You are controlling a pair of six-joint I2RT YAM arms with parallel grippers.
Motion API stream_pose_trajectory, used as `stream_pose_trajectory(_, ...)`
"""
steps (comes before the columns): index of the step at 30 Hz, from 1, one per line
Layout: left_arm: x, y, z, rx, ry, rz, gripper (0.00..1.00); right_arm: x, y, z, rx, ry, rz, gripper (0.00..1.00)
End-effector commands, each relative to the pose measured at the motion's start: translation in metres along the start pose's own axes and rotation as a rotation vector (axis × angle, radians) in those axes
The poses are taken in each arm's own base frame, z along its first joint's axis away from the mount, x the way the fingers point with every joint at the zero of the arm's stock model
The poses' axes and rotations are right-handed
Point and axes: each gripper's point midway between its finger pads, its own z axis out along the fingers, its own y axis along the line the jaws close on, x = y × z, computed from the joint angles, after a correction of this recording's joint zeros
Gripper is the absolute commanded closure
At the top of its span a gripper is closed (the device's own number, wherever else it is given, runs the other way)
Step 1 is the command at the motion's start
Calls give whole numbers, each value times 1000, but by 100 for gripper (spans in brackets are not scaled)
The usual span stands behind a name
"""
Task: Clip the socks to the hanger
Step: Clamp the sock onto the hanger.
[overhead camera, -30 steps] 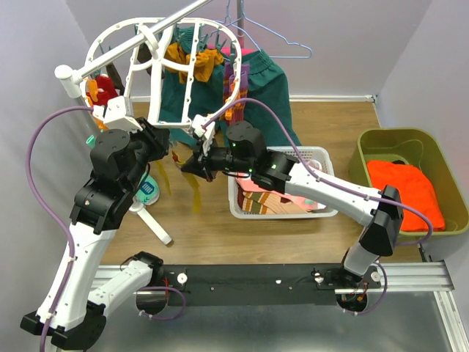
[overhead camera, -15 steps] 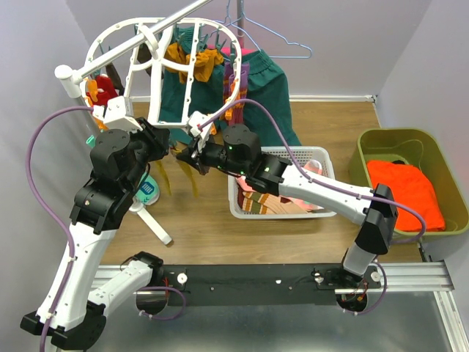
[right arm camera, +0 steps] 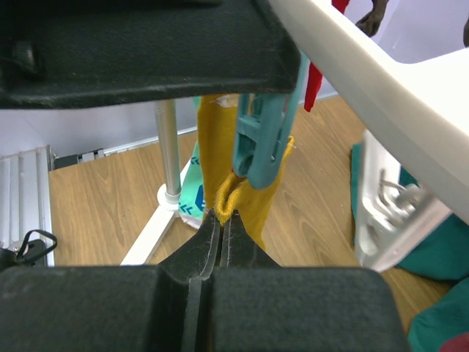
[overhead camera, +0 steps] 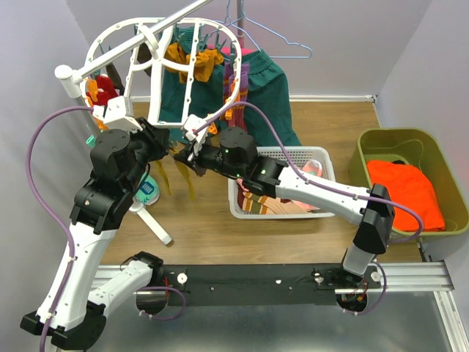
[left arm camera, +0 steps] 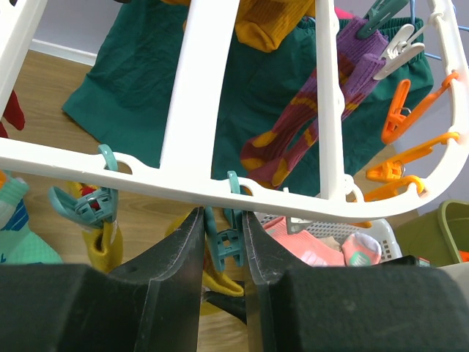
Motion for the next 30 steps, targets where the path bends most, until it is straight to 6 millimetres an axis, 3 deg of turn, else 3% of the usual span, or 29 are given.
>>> stream_pose_trajectory(1,5,0,1,4,18,2,100,-15,-1,7,36,-40,-32,99)
stream_pose_trajectory(30,15,10,4,-34,35,15,100,-46,-4,-6,93,-121,-36,99)
